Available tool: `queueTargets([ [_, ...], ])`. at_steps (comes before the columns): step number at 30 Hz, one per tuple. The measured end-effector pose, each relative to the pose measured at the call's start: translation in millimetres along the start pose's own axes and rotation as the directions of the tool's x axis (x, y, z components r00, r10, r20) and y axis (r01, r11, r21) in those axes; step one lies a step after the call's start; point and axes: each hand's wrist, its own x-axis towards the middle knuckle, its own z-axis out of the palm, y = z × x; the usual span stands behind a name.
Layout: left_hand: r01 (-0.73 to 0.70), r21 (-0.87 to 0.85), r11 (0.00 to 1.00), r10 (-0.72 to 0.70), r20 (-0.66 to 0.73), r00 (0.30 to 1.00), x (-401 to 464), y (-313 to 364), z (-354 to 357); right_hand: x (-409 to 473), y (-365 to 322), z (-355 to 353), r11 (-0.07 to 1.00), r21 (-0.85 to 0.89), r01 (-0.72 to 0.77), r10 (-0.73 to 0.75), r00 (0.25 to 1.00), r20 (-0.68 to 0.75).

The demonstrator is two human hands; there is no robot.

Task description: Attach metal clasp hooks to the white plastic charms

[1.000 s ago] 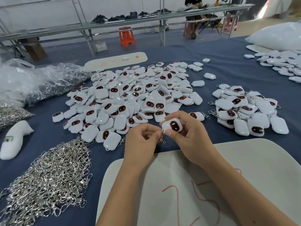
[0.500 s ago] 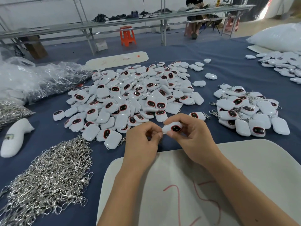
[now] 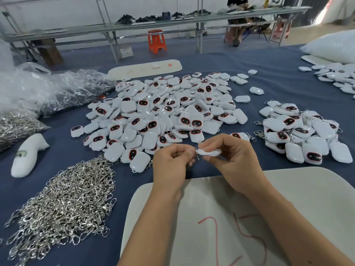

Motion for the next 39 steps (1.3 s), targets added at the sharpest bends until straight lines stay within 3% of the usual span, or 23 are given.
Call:
queueTargets([
  [4,0.189,-0.398,0.898,-0.189,0.038,0.981,-4.0,-1.0,9.9,0.2,-1.0,4.5,0.998,0.051,-0.020,0.021,0.999,-0.031],
  [6,0.223,-0.462,0.858,-0.221,0.058,0.973,-4.0,-2.2,12.4,0.4,0.2,3.2,0.998,0.053,-0.029,0.032,0.998,-0.049],
  [8,0.151,-0.247,0.957,-0.147,0.037,0.988,-2.9,-5.5,11.6,0.5,3.8,0.0,0.999,0.008,-0.042,0.042,0.997,-0.069],
  [10,-0.045,0.163,0.986,0.049,-0.022,0.999,-1.8,-9.5,8.0,0.2,5.7,-1.5,0.998,-0.058,-0.025,0.021,0.997,-0.072],
  [12,-0.260,0.458,0.850,0.293,-0.002,0.956,-2.9,-10.7,7.1,-0.7,4.2,-2.5,0.990,-0.135,0.034,-0.042,0.997,-0.057],
  [14,-0.418,0.559,0.716,0.438,0.107,0.893,-4.3,-9.8,6.4,-0.6,2.4,-3.9,0.965,-0.236,0.118,-0.127,0.992,-0.024],
  [19,-0.508,0.624,0.594,0.522,0.182,0.833,-2.0,-8.9,1.5,0.8,0.6,-3.8,0.911,-0.355,0.211,-0.215,0.976,0.028],
  [26,-0.458,0.658,0.598,0.457,0.191,0.869,-5.0,-8.4,4.0,0.8,0.2,-3.0,0.971,-0.192,0.143,-0.142,0.990,0.017],
  [34,-0.470,0.653,0.594,0.495,0.163,0.853,-10.0,-4.0,10.1,-0.8,0.4,3.7,0.966,-0.205,-0.159,0.140,0.984,-0.108],
  [39,-0.511,0.586,0.629,0.560,0.115,0.820,-11.5,-4.8,13.8,1.4,0.3,1.9,0.955,-0.062,-0.288,0.273,0.944,-0.188],
])
